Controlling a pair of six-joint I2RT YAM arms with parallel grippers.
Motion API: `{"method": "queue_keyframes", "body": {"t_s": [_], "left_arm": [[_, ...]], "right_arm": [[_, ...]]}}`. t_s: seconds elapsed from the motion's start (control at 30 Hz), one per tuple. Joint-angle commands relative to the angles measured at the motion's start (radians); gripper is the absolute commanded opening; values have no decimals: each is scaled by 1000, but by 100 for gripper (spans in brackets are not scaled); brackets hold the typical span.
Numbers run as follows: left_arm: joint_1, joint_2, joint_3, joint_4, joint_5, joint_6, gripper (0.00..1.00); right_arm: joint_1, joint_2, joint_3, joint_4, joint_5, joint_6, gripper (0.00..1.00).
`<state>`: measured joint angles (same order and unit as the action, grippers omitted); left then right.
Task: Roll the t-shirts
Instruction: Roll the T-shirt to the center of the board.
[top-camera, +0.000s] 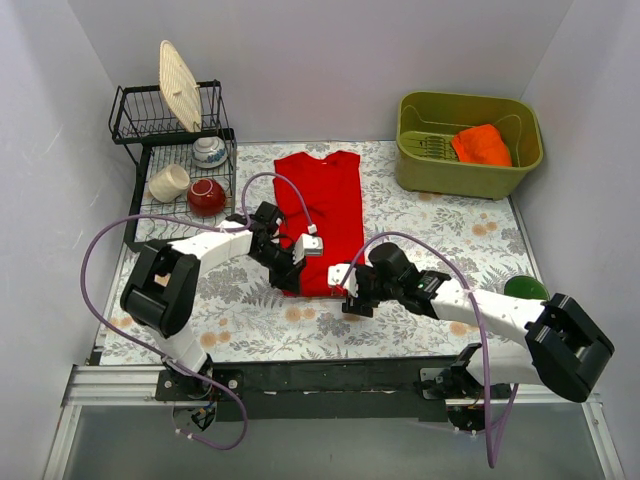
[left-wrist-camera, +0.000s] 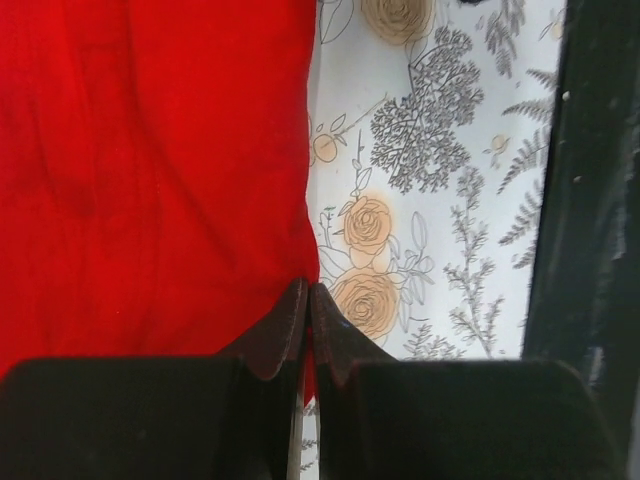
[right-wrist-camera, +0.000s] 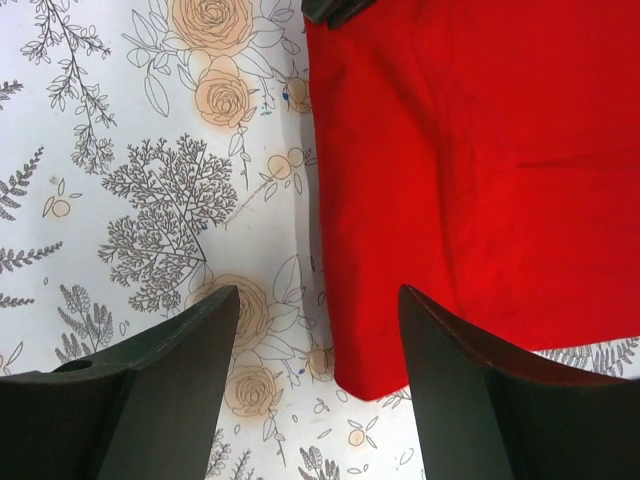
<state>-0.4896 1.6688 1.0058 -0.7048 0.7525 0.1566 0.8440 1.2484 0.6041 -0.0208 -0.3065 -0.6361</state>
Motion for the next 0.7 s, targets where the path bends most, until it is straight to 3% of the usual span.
{"method": "queue_keyframes", "body": {"t_s": [0.0,0.53,0.67], "left_arm": [[34,43,79,-140,145,-54,0],[115,173,240,-289,268,-49,0],[126,187,266,-318,285,-45,0]], "right_arm": [[29,-15,-35,120,52,-13,73],[59,135,-17,249,76,-63,74],[76,193,-6,311,145,-62,75]]}}
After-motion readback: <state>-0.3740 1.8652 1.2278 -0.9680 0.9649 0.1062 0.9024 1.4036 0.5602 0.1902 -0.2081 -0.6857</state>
